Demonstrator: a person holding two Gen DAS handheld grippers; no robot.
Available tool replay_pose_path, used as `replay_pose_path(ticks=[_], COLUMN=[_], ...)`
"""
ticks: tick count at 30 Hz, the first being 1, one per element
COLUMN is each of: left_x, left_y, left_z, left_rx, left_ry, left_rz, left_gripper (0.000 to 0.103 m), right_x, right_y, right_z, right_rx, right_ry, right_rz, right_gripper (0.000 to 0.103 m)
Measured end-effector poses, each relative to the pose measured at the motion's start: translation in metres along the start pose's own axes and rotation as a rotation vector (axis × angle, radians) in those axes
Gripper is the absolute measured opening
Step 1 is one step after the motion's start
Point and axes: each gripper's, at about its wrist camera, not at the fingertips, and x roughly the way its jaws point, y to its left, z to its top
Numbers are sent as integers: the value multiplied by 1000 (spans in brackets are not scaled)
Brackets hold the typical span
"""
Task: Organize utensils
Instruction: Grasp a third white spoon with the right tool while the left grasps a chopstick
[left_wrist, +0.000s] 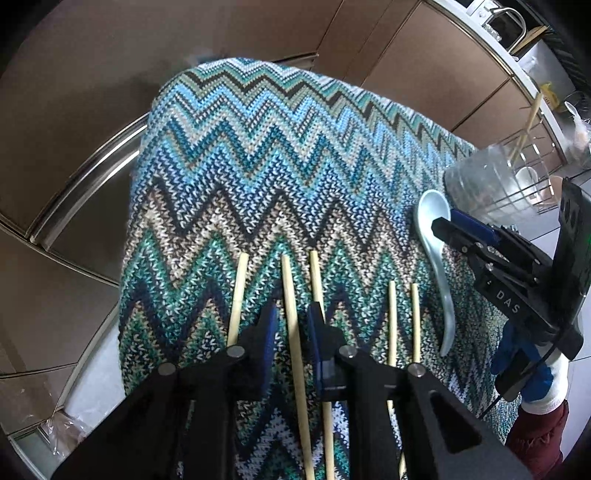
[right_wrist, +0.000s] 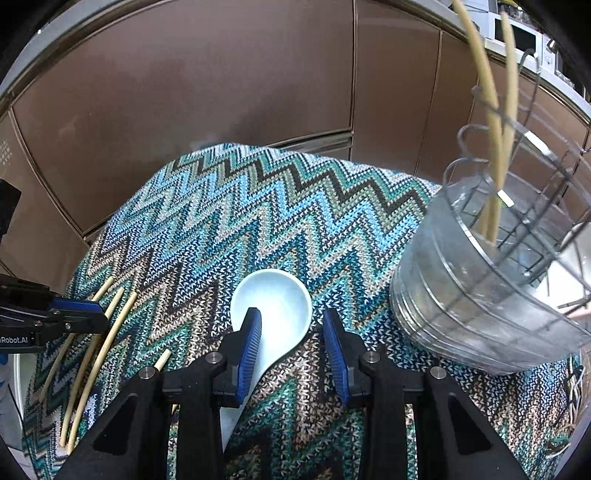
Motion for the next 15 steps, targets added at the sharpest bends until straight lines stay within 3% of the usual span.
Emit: replay_pose_path(ticks=[3,5,8,15], left_x=[6,6,8,-4], left_y=[1,1,0,2], left_z=[1,3,4,-9], left_rx=[-5,-6,-8,-32], left_ry=[11,13,11,-47], left_rz=[3,5,22,20], left_gripper=[13,11,7,5], right_x=[6,10,8,-22], right_y=[-1,-1,-2,11], right_z=[1,2,5,-3], right_rx=[-1,-1,6,-23], right_ry=[14,21,6,-56], right_rz=[7,18,31,33], right_gripper=[28,18,10,6])
